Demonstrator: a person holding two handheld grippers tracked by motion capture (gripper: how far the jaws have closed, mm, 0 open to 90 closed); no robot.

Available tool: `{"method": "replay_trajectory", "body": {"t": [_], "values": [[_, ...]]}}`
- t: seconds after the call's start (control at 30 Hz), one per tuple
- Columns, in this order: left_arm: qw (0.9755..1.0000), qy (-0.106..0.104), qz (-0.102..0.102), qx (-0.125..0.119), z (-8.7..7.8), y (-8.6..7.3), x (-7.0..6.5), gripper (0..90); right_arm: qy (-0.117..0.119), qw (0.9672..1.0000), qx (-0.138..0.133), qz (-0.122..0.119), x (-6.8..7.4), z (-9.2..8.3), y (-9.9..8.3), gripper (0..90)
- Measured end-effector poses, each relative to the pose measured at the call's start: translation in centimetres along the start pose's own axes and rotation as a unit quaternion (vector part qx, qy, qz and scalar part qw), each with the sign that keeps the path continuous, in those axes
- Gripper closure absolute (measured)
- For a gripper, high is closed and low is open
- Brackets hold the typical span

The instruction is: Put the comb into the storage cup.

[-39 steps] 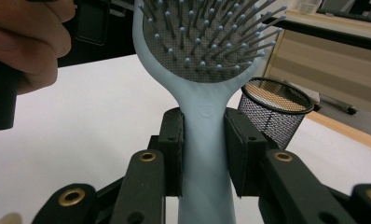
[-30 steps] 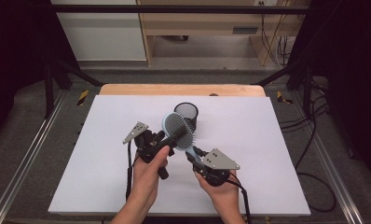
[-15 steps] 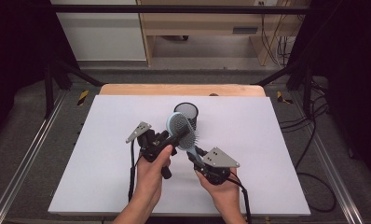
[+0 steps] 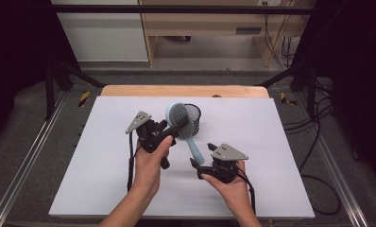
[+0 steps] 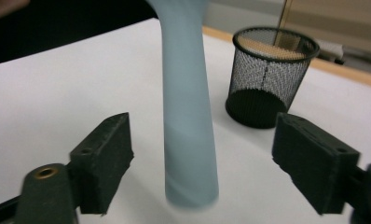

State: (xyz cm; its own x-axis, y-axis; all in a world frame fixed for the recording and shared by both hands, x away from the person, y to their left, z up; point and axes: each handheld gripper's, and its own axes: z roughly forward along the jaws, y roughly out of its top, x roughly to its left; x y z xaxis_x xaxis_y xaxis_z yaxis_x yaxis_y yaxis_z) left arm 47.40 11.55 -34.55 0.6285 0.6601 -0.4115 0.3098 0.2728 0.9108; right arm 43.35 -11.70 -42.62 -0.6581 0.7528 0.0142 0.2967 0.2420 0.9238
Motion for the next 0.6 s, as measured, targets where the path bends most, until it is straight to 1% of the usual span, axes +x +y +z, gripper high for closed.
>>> {"method": "replay_trajectory", "body": {"t": [0.03, 0.07, 0.1, 0.13, 0.17, 0.2, 0.27, 0.3, 0.33, 0.37, 0.4, 0.43, 0.47, 0.5, 0.53, 0.6], "values": [[0.9999, 0.001, 0.010, -0.004, -0.1, 0.3, -0.1, 51.4, 0.002, 1.0000, 0.002, 0.001, -0.1, -0.2, -0.1, 15.0], [0.9998, 0.002, 0.015, -0.008, -0.1, 0.6, -0.3, 51.4, 0.001, 1.0000, 0.004, -0.001, -0.2, -0.4, -0.2, 12.5], [0.9998, 0.001, 0.019, -0.011, -0.1, 0.9, -0.3, 51.3, 0.002, 1.0000, 0.008, 0.001, -0.6, -0.8, -0.3, 10.2], [0.9997, -0.001, 0.022, -0.012, 0.0, 1.2, -0.4, 51.3, 0.002, 1.0000, 0.008, 0.001, -0.6, -0.8, -0.3, 10.2], [0.9996, -0.001, 0.025, -0.014, 0.1, 1.5, -0.4, 51.3, -0.003, 0.9999, 0.011, 0.004, -1.1, -1.0, -0.5, 8.4], [0.9995, -0.002, 0.027, -0.016, 0.2, 1.7, -0.4, 51.3, -0.003, 0.9999, 0.011, 0.004, -1.1, -1.0, -0.5, 8.4], [0.9993, -0.003, 0.031, -0.019, 0.3, 2.3, -0.5, 51.3, -0.015, 0.9998, 0.012, 0.007, -1.5, -1.4, -0.8, 7.3], [0.9992, -0.003, 0.035, -0.018, 0.4, 2.6, -0.6, 51.3, -0.014, 0.9998, 0.011, 0.005, -1.7, -1.8, -0.9, 6.2], [0.9990, -0.003, 0.041, -0.019, 0.5, 2.9, -0.7, 51.3, -0.015, 0.9999, 0.007, 0.002, -2.0, -2.2, -1.1, 6.2], [0.9987, -0.001, 0.047, -0.021, 0.6, 3.1, -0.8, 51.3, -0.025, 0.9997, 0.003, 0.003, -2.5, -3.1, -1.7, 6.9], [0.9985, -0.001, 0.051, -0.021, 0.7, 3.4, -0.9, 51.3, -0.025, 0.9997, 0.003, 0.003, -2.5, -3.1, -1.7, 6.9], [0.9984, -0.001, 0.052, -0.022, 0.9, 3.6, -1.0, 51.3, -0.033, 0.9995, -0.001, 0.004, -2.8, -3.5, -2.0, 6.8], [0.9983, -0.002, 0.053, -0.023, 1.0, 3.8, -1.1, 51.3, -0.048, 0.9988, -0.010, 0.002, -3.5, -4.4, -2.7, 7.0], [0.9982, -0.003, 0.055, -0.025, 1.2, 4.0, -1.3, 51.3, -0.048, 0.9988, -0.010, 0.002, -3.5, -4.4, -2.7, 7.0], [0.9978, -0.003, 0.061, -0.025, 1.4, 4.2, -1.4, 51.3, -0.053, 0.9985, -0.013, 0.002, -3.8, -4.8, -3.0, 7.0], [0.9975, -0.001, 0.066, -0.023, 2.0, 4.4, -1.8, 51.2, -0.067, 0.9974, -0.029, -0.001, -4.4, -5.7, -3.8, 6.3]]}}
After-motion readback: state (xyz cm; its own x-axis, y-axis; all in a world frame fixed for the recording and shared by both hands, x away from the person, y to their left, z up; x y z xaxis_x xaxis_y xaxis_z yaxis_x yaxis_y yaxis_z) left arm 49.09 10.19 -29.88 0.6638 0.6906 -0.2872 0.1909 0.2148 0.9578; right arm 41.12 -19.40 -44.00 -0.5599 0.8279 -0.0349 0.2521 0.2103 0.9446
